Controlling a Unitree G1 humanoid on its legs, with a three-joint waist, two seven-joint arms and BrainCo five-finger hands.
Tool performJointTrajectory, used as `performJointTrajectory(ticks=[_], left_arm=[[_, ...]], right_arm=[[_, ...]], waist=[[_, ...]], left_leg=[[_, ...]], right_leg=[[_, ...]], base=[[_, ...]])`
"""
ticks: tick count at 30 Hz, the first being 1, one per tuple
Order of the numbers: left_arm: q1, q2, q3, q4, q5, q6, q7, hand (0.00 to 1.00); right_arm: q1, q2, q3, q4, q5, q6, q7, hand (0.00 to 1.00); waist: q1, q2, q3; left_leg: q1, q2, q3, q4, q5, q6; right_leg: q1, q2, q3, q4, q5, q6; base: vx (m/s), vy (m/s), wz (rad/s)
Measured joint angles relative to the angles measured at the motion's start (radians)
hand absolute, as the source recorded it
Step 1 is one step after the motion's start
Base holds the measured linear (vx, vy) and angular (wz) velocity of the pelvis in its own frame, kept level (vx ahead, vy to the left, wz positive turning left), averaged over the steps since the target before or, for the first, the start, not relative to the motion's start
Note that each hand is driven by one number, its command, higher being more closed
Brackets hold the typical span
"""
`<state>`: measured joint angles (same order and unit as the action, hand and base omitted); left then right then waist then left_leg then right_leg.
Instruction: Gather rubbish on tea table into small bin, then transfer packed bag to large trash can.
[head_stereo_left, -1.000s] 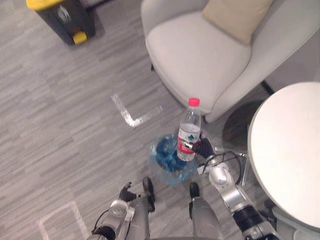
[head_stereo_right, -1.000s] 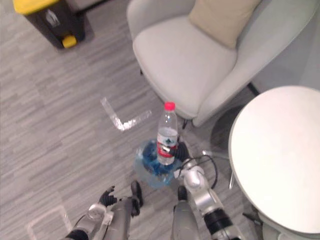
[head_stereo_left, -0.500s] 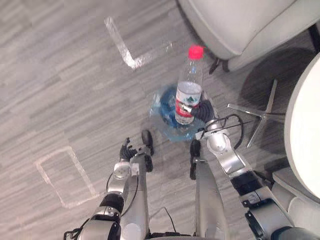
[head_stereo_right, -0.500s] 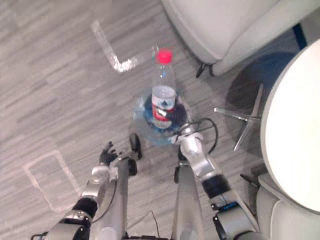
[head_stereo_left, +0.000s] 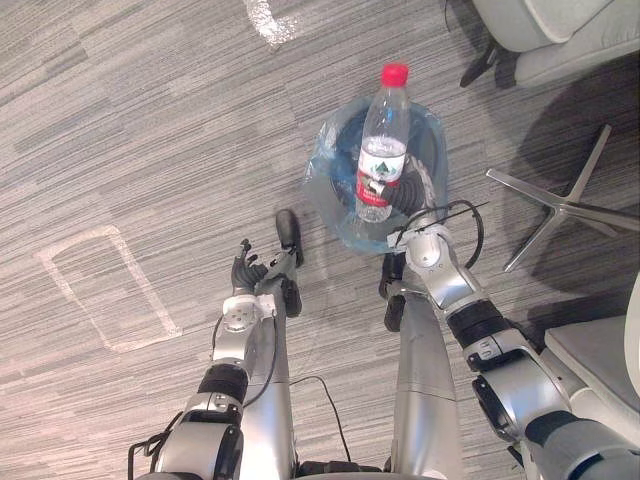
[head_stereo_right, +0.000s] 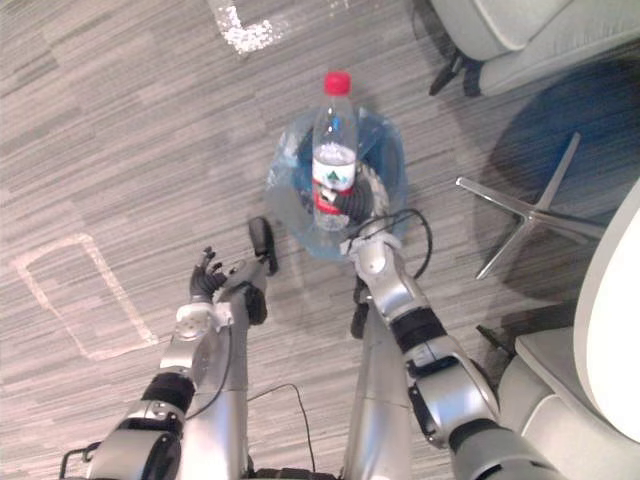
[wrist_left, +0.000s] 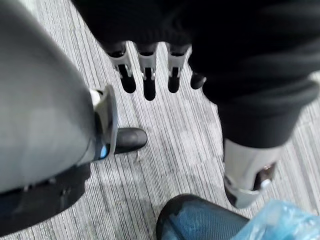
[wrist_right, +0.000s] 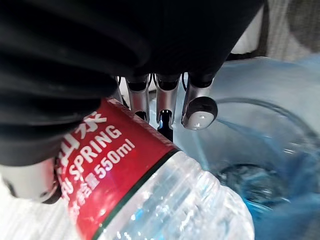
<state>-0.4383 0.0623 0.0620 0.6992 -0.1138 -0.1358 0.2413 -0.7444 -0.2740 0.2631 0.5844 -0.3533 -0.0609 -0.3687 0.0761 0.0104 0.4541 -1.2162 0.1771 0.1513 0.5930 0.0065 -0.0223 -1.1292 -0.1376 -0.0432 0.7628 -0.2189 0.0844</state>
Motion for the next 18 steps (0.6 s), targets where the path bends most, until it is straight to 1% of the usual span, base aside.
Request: performJointTrajectory(ticks=[5, 6, 11, 13, 18], left_arm=[[-0.001, -0.003, -0.001, 0.001, 0.000, -0.005, 0.001, 0.00], [-0.001, -0.003, -0.002, 0.001, 0.000, -0.006, 0.001, 0.00], [-0.002, -0.005, -0.004, 0.001, 0.000, -0.006, 0.002, 0.00], [-0.002, -0.008, -0.004, 0.001, 0.001, -0.006, 0.002, 0.00], [0.003, -0.008, -0.011, 0.000, 0.004, -0.005, 0.000, 0.00]], right_arm=[[0.001, 0.023, -0.034, 0.043, -0.002, 0.001, -0.006, 0.00], [0.001, 0.034, -0.042, 0.058, -0.003, 0.001, -0.008, 0.00], [0.009, 0.038, -0.054, 0.061, -0.004, 0.002, -0.025, 0.00], [0.008, 0.038, -0.053, 0.054, -0.025, 0.001, -0.027, 0.00], [0.058, 0.037, -0.029, -0.050, -0.067, -0.003, -0.031, 0.00]], waist=[[-0.003, 0.000, 0.000], [-0.004, 0.000, 0.000], [-0.006, 0.000, -0.001], [-0.007, 0.000, -0.001], [-0.011, -0.001, -0.005]], left_leg=[[-0.002, 0.000, -0.001, -0.007, 0.008, 0.000], [-0.002, 0.000, -0.001, -0.010, 0.014, -0.007], [0.001, 0.001, -0.003, -0.012, 0.019, -0.011], [0.004, 0.003, -0.003, -0.011, 0.020, -0.012], [0.029, 0.006, 0.003, -0.013, 0.018, -0.009]], right_leg=[[-0.009, 0.000, -0.003, 0.006, -0.005, -0.004], [-0.010, 0.000, -0.003, 0.007, -0.006, -0.006], [-0.012, 0.001, -0.006, 0.017, -0.009, -0.010], [-0.011, 0.003, -0.005, 0.018, -0.009, -0.010], [0.009, 0.005, 0.000, 0.017, -0.010, -0.011]], base=[[0.00, -0.005, 0.01], [0.00, 0.000, 0.00], [0.00, 0.000, 0.00], [0.00, 0.000, 0.00], [0.00, 0.000, 0.00]])
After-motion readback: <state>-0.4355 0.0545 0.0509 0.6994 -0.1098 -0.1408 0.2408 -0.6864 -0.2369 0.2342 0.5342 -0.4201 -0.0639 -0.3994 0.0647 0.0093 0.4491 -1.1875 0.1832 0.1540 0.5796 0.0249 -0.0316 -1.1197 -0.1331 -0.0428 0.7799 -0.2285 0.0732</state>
